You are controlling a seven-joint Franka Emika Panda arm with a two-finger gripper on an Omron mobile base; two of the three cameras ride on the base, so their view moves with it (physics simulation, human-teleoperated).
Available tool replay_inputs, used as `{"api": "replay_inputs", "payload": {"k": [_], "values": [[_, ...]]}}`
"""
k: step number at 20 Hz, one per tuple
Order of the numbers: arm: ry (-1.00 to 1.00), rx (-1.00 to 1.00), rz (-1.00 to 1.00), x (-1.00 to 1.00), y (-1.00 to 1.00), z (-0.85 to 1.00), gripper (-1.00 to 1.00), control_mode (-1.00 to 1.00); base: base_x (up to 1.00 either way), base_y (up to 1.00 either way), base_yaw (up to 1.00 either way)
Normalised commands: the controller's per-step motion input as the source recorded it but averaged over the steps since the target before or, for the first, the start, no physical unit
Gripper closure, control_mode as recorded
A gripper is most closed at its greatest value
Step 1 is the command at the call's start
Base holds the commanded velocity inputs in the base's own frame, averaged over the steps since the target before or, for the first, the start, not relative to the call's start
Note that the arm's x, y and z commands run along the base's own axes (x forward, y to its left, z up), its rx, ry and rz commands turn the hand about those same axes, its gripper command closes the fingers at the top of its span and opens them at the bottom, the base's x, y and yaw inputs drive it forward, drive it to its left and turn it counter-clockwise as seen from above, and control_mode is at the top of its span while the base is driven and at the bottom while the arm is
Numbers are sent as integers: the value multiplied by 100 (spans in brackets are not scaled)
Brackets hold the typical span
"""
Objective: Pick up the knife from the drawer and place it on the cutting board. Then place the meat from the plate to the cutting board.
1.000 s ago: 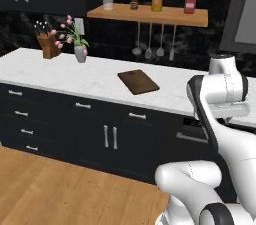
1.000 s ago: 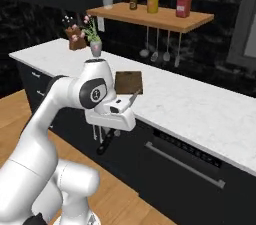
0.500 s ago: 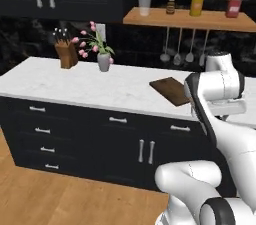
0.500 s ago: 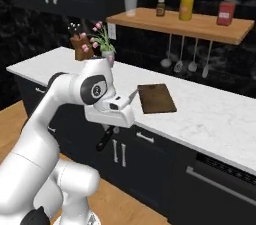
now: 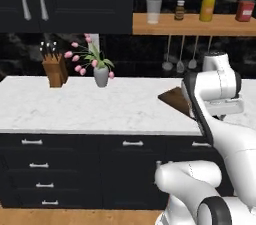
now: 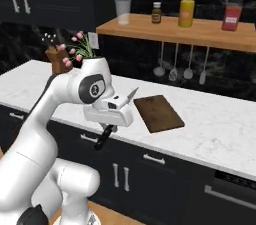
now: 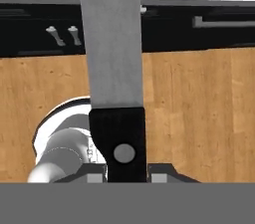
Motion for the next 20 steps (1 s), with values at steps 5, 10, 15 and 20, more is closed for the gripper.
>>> {"api": "replay_inputs", "payload": {"k": [5,10,15,20], "values": [[0,0,0,0,0,0,100,100,57,0,-26],[0,0,0,0,0,0,100,100,60,13,-21],[8,1,-14,66,2,-47,100,-100,13,2,-4],[22,2,-1,100,0,-73,100,-100,0,0,0]]}}
